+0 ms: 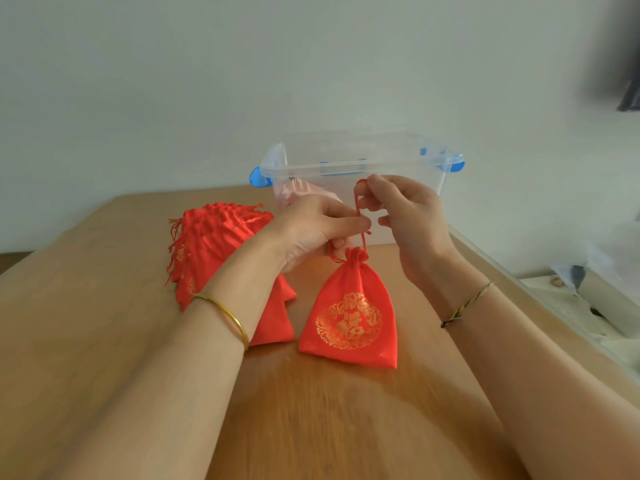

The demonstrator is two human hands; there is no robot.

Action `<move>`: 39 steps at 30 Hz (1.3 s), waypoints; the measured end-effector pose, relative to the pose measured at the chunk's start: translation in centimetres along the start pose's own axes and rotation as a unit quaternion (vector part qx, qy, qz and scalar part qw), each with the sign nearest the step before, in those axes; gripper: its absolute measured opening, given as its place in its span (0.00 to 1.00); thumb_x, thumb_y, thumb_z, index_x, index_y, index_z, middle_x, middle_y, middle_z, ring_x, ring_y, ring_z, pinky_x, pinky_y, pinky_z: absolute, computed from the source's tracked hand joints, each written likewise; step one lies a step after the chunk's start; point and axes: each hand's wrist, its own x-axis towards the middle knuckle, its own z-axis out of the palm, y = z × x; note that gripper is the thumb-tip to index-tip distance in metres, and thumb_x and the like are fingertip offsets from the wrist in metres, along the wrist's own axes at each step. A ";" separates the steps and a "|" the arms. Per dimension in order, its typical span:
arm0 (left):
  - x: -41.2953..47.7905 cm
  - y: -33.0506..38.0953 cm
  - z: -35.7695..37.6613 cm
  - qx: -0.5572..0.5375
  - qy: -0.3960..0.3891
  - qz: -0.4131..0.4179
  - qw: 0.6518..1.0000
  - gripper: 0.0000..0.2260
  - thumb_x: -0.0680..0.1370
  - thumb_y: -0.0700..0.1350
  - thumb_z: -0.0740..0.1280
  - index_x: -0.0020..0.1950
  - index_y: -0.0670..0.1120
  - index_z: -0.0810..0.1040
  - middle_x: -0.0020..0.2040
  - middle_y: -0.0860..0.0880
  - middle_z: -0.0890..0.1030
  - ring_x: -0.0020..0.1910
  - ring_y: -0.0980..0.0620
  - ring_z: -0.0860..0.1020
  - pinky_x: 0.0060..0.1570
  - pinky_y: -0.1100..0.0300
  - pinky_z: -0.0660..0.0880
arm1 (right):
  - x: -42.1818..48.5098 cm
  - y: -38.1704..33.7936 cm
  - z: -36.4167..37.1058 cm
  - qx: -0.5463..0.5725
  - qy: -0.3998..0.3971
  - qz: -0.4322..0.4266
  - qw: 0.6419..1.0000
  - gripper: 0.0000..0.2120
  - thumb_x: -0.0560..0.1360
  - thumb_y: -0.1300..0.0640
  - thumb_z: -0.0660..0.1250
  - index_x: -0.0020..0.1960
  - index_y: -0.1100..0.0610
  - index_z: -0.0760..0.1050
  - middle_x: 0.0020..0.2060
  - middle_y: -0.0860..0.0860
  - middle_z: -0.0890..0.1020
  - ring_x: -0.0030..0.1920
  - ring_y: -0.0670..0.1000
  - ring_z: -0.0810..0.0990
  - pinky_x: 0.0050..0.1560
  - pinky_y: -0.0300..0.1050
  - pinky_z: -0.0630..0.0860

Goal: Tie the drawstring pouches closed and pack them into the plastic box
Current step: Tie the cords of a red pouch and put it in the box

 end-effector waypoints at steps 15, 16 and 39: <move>1.1 -1.6 -1.0 -0.127 0.011 -0.034 0.991 0.08 0.79 0.41 0.62 0.45 0.42 0.79 0.27 0.54 0.75 0.23 0.61 0.70 0.25 0.69 0.70 | -0.3 2.1 -0.7 -0.112 -0.066 0.134 0.982 0.12 0.79 0.58 0.58 0.38 0.55 0.72 0.32 0.49 0.75 0.38 0.49 0.73 0.37 0.40 0.68; 1.1 -1.7 -1.1 -0.141 0.021 -0.040 0.989 0.07 0.78 0.40 0.62 0.45 0.43 0.79 0.28 0.54 0.76 0.24 0.61 0.71 0.26 0.69 0.71 | -0.3 2.2 -0.8 -0.115 -0.049 0.120 0.985 0.12 0.79 0.58 0.58 0.37 0.56 0.72 0.32 0.50 0.75 0.38 0.49 0.73 0.36 0.40 0.68; 1.0 -1.8 -0.5 0.221 0.150 0.186 0.946 0.13 0.71 0.32 0.68 0.50 0.48 0.79 0.38 0.54 0.76 0.35 0.59 0.74 0.38 0.61 0.77 | -0.5 3.4 -1.0 -0.072 -0.145 0.106 0.981 0.07 0.74 0.64 0.62 0.40 0.57 0.77 0.36 0.51 0.79 0.35 0.46 0.75 0.38 0.38 0.71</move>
